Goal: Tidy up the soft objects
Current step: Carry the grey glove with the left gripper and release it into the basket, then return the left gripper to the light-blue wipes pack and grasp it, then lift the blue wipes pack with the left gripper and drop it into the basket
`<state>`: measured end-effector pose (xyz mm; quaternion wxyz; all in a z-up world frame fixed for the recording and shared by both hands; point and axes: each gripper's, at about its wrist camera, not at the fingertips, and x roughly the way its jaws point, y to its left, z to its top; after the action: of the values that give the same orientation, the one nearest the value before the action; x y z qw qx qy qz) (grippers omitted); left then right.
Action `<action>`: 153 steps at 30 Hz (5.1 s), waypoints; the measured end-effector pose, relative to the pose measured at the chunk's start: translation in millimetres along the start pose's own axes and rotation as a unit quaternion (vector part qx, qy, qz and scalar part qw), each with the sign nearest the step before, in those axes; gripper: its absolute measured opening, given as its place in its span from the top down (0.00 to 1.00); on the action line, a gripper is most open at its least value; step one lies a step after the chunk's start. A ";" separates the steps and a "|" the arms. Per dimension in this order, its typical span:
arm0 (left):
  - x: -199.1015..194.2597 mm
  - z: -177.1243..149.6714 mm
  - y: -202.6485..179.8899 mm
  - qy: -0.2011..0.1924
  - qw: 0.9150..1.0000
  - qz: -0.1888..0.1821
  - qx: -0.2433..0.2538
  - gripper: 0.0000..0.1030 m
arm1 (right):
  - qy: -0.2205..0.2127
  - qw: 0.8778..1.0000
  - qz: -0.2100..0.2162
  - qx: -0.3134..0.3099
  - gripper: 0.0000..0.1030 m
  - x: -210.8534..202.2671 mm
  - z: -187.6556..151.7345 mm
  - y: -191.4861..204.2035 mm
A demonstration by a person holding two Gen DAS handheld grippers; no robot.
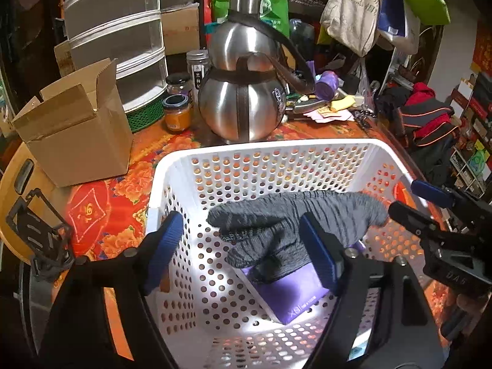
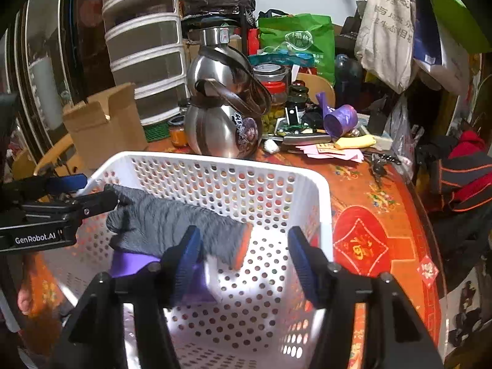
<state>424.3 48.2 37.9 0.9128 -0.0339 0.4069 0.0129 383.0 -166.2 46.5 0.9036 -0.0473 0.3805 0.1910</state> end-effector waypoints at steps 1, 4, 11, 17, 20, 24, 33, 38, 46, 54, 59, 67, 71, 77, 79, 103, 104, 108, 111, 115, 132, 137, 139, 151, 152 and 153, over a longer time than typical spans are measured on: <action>-4.2 -0.6 1.2 -0.003 1.000 -0.004 -0.001 0.21 | 0.001 1.000 0.002 0.002 0.34 -2.4 -1.2 -1.2; -14.8 -3.7 3.5 -0.008 1.000 -0.003 -0.001 0.21 | 0.003 1.000 0.002 0.001 0.32 -8.8 -6.1 -2.2; -45.9 -27.7 3.6 -0.017 1.000 0.010 0.004 0.21 | -0.010 0.999 0.025 0.017 0.32 -29.1 -24.9 -2.5; -82.7 -58.4 5.9 -0.034 0.999 0.001 -0.005 0.21 | -0.012 0.999 0.038 0.022 0.32 -45.1 -42.6 2.8; -101.7 -77.4 7.3 -0.044 0.999 -0.002 -0.006 0.21 | -0.026 0.999 0.035 0.005 0.32 -62.3 -55.8 9.6; -126.7 -109.4 10.1 -0.065 0.998 0.005 -0.011 0.21 | -0.039 0.998 0.049 -0.002 0.32 -89.6 -83.2 15.6; -147.7 -191.8 9.5 -0.065 0.997 -0.012 -0.042 0.21 | -0.045 0.998 0.047 0.012 0.27 -127.9 -184.5 13.1; -141.9 -237.3 -6.3 -0.047 0.997 -0.034 -0.047 0.21 | -0.032 0.997 0.055 0.041 0.27 -135.7 -234.6 5.3; -135.9 -268.2 -57.4 -0.037 0.997 -0.064 -0.021 0.21 | -0.043 0.990 0.105 0.081 0.27 -139.3 -261.3 -14.2; -122.3 -269.5 -104.6 -0.022 0.998 -0.062 0.008 0.31 | -0.026 0.988 0.134 0.072 0.39 -122.1 -264.9 -15.1; -109.0 -271.5 -120.4 -0.008 0.998 -0.060 0.016 0.42 | -0.025 0.987 0.148 0.064 0.51 -120.1 -266.2 -12.3; -106.7 -271.6 -134.4 -0.014 0.997 -0.072 0.035 0.48 | -0.017 0.984 0.168 0.055 0.59 -117.4 -266.1 -10.2; -106.6 -272.4 -133.6 -0.014 0.995 -0.096 0.032 0.46 | -0.014 0.983 0.175 0.057 0.59 -118.2 -267.6 -13.5; -102.5 -274.2 -132.4 -0.013 0.993 -0.113 0.029 0.46 | -0.003 0.984 0.172 0.049 0.59 -117.2 -268.3 -13.7; -100.7 -275.1 -136.0 -0.011 0.993 -0.110 0.036 0.45 | 0.001 0.984 0.171 0.045 0.59 -116.1 -267.9 -11.6; -98.4 -275.6 -129.7 -0.016 0.982 -0.183 0.031 0.68 | -0.007 0.990 0.143 -0.020 0.81 -118.4 -254.5 33.9; -100.6 -275.6 -127.9 -0.019 0.982 -0.183 0.031 0.69 | -0.010 0.990 0.141 -0.022 0.82 -119.6 -253.8 35.8; -109.6 -272.6 -116.4 -0.032 0.981 -0.189 0.020 0.71 | -0.026 0.990 0.135 -0.031 0.83 -127.2 -248.3 45.4; -120.0 -269.9 -108.6 -0.046 0.981 -0.187 0.016 0.72 | -0.035 0.989 0.138 -0.037 0.83 -133.2 -240.6 50.7; -140.8 -260.3 -97.0 -0.068 0.980 -0.187 0.020 0.72 | -0.056 0.988 0.136 -0.049 0.83 -145.5 -226.1 59.5; -212.1 -125.6 -67.0 -0.170 0.969 -0.171 0.054 0.72 | -0.130 0.979 0.127 -0.097 0.83 -173.6 -82.0 68.0; -195.3 -61.0 -69.0 -0.164 0.969 -0.174 0.055 0.72 | -0.119 0.981 0.113 -0.102 0.83 -151.0 -37.1 54.3; -181.5 -43.8 -69.6 -0.157 0.970 -0.177 0.052 0.72 | -0.114 0.982 0.110 -0.102 0.83 -138.8 -29.0 47.5; -52.3 -26.5 -91.3 -0.071 0.983 -0.168 0.028 0.71 | -0.039 0.991 0.102 -0.073 0.83 -39.4 -42.8 7.4; -44.8 -27.6 -93.0 -0.065 0.984 -0.166 0.030 0.70 | -0.035 0.992 0.101 -0.074 0.83 -34.6 -44.3 6.8; -36.1 -28.0 -94.0 -0.057 0.985 -0.164 0.028 0.68 | -0.031 0.992 0.099 -0.072 0.83 -29.3 -46.2 5.5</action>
<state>384.2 -47.4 50.9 0.9247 -0.0741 0.3436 -0.1459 331.3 -180.8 34.9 0.8858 -0.0685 0.3401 0.3082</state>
